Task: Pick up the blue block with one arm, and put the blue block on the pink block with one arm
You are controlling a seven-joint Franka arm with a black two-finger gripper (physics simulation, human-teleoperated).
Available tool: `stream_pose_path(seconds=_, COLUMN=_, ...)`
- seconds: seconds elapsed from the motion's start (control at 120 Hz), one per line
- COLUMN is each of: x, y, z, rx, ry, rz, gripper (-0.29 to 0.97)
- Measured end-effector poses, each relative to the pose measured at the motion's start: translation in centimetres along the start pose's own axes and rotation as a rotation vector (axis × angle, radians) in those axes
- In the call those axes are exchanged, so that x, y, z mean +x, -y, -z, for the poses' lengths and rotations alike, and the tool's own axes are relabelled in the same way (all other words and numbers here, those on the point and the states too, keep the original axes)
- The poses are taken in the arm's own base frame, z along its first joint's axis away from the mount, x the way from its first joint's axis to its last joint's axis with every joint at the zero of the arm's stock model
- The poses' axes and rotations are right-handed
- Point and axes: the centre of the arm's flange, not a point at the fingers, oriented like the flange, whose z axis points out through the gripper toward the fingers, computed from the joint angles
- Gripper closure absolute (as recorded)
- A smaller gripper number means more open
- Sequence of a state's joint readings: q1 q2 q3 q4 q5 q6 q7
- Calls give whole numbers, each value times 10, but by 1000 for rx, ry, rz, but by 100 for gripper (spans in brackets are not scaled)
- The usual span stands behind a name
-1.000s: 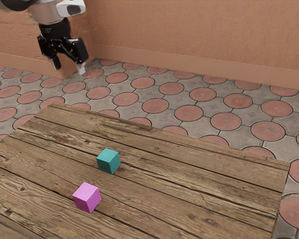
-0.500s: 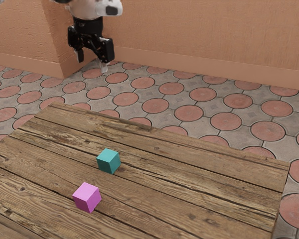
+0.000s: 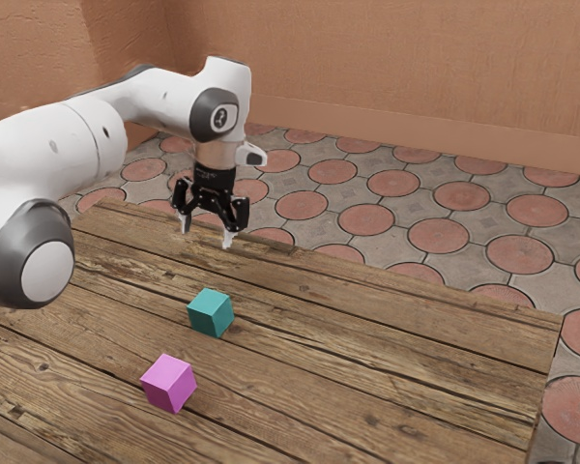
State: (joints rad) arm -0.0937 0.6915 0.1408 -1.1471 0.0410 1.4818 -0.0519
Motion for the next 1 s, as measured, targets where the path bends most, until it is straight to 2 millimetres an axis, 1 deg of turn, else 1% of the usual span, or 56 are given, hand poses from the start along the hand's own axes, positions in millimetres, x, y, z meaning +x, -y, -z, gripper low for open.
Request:
stream_pose_path(seconds=0.058, x=9, y=1, z=-17, rx=-18, ry=21, rz=-11, gripper=0)
stream_pose_path(seconds=0.167, x=16, y=-3, z=-36, rx=-72, ry=31, rz=-41, gripper=0)
stream_pose_path(seconds=0.317, x=8, y=-5, z=-72, rx=-130, ry=48, rz=-78, gripper=0)
stream_pose_path(seconds=0.383, x=9, y=-6, z=-77, rx=-141, ry=29, rz=-93, gripper=0)
stream_pose_path(seconds=0.467, x=7, y=-6, z=-89, rx=-149, ry=23, rz=-109, gripper=0)
stream_pose_path(seconds=0.55, x=5, y=-5, z=-96, rx=-153, ry=11, rz=-125, gripper=0)
stream_pose_path(seconds=0.733, x=2, y=-6, z=-119, rx=-155, ry=4, rz=-162, gripper=0)
stream_pose_path(seconds=1.0, x=2, y=-10, z=-134, rx=-154, ry=-7, rz=-208, gripper=0)
